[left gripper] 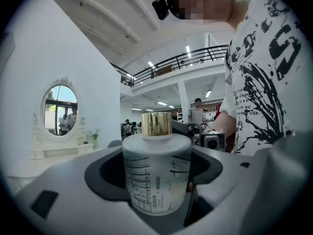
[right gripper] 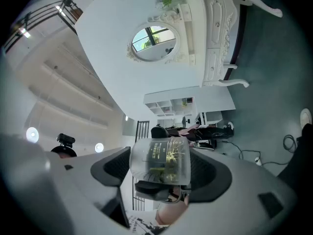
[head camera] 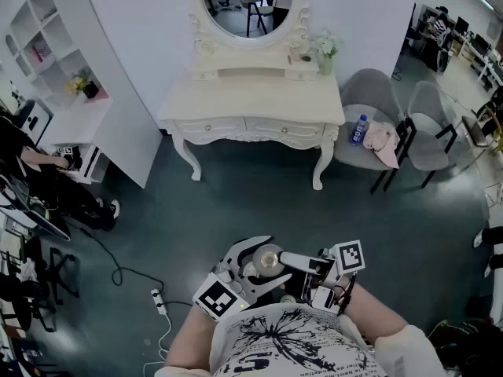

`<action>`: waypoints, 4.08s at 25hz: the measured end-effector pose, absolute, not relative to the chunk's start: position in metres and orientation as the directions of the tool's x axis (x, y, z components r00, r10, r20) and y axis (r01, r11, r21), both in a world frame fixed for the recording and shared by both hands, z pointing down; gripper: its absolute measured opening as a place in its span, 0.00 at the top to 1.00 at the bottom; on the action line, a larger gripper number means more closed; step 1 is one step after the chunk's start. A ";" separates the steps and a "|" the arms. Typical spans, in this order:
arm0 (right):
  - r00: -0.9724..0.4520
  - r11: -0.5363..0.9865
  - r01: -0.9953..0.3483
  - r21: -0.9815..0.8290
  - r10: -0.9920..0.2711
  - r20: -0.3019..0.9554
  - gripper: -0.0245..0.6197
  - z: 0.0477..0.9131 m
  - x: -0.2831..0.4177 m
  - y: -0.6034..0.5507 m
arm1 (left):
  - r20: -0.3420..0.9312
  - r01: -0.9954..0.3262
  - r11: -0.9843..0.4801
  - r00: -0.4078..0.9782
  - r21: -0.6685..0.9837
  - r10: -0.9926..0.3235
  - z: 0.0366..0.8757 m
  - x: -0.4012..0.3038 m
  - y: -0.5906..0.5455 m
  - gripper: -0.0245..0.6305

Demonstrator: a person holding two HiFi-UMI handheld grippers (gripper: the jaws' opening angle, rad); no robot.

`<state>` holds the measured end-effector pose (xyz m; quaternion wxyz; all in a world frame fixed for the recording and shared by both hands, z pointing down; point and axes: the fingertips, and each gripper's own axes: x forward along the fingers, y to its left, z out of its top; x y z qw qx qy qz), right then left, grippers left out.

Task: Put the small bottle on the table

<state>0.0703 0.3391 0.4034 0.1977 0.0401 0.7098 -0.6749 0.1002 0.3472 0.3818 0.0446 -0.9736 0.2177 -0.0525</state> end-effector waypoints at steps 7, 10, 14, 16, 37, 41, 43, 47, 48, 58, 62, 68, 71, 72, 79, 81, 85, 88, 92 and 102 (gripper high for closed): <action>-0.917 0.091 0.329 -0.940 -0.208 -0.341 0.39 0.399 0.070 0.336 | 0.079 -0.415 -0.902 0.902 -0.115 -0.425 0.378 0.100 0.344 0.43; -0.919 0.085 0.323 -0.942 -0.209 -0.334 0.39 0.399 0.070 0.334 | 0.096 -0.415 -0.903 0.900 -0.108 -0.425 0.380 0.099 0.343 0.43; -0.923 0.087 0.311 -0.947 -0.212 -0.322 0.39 0.400 0.068 0.332 | 0.076 -0.421 -0.902 0.900 -0.099 -0.428 0.380 0.098 0.340 0.43; -0.923 0.088 0.308 -0.947 -0.214 -0.320 0.39 0.401 0.066 0.330 | 0.076 -0.419 -0.902 0.901 -0.103 -0.427 0.380 0.096 0.338 0.43; -0.893 0.116 0.276 -0.954 -0.336 -0.299 0.39 0.403 -0.042 0.157 | 0.096 -0.299 -0.950 0.947 -0.094 -0.307 0.385 -0.014 0.169 0.43; -0.885 0.120 0.282 -0.952 -0.351 -0.306 0.39 0.399 -0.065 0.121 | 0.087 -0.272 -0.958 0.956 -0.096 -0.280 0.379 -0.037 0.134 0.43; -0.883 0.122 0.286 -0.950 -0.353 -0.311 0.39 0.396 -0.073 0.103 | 0.082 -0.271 -0.957 0.957 -0.098 -0.280 0.376 -0.044 0.115 0.43; -0.887 0.114 0.288 -0.951 -0.342 -0.310 0.39 0.395 -0.083 0.071 | 0.089 -0.287 -0.954 0.951 -0.090 -0.295 0.375 -0.054 0.083 0.43; -0.888 0.114 0.289 -0.951 -0.340 -0.310 0.39 0.396 -0.084 0.061 | 0.089 -0.292 -0.952 0.950 -0.093 -0.300 0.376 -0.055 0.073 0.43; -0.902 0.091 0.312 -0.946 -0.282 -0.325 0.39 0.398 -0.067 -0.064 | 0.114 -0.353 -0.931 0.925 -0.088 -0.361 0.380 -0.037 -0.054 0.43; -0.909 0.099 0.320 -0.942 -0.247 -0.335 0.39 0.392 -0.050 -0.124 | 0.124 -0.369 -0.923 0.916 -0.106 -0.381 0.375 -0.019 -0.115 0.43; -0.925 0.102 0.306 -0.947 -0.205 -0.321 0.39 0.393 -0.028 -0.198 | 0.100 -0.401 -0.909 0.906 -0.112 -0.412 0.376 0.003 -0.189 0.43; -0.927 0.081 0.301 -0.950 -0.208 -0.311 0.39 0.399 -0.020 -0.224 | 0.102 -0.414 -0.907 0.902 -0.082 -0.420 0.381 0.011 -0.217 0.43; -0.927 0.075 0.301 -0.951 -0.213 -0.310 0.39 0.401 -0.018 -0.233 | 0.105 -0.412 -0.908 0.902 -0.078 -0.419 0.383 0.013 -0.225 0.43; -0.919 0.058 0.286 -0.956 -0.265 -0.291 0.39 0.413 -0.022 -0.297 | 0.108 -0.357 -0.932 0.926 -0.062 -0.362 0.394 0.009 -0.289 0.43; -0.913 0.062 0.285 -0.957 -0.285 -0.290 0.39 0.416 -0.025 -0.318 | 0.100 -0.333 -0.941 0.936 -0.059 -0.338 0.396 0.007 -0.309 0.43; -0.896 0.067 0.279 -0.958 -0.341 -0.285 0.39 0.423 -0.033 -0.362 | 0.122 -0.277 -0.960 0.952 -0.044 -0.280 0.405 -0.003 -0.351 0.43; -0.875 0.074 0.278 -0.958 -0.391 -0.285 0.39 0.428 -0.040 -0.392 | 0.145 -0.225 -0.974 0.963 -0.041 -0.228 0.413 -0.011 -0.380 0.43; -0.850 0.076 0.275 -0.958 -0.446 -0.280 0.39 0.441 -0.048 -0.422 | 0.155 -0.171 -0.985 0.973 -0.027 -0.173 0.425 -0.019 -0.408 0.43; -0.845 0.045 0.205 -0.978 -0.497 -0.200 0.39 0.496 -0.061 -0.468 | 0.213 -0.175 -0.984 0.963 0.031 -0.165 0.483 -0.037 -0.453 0.43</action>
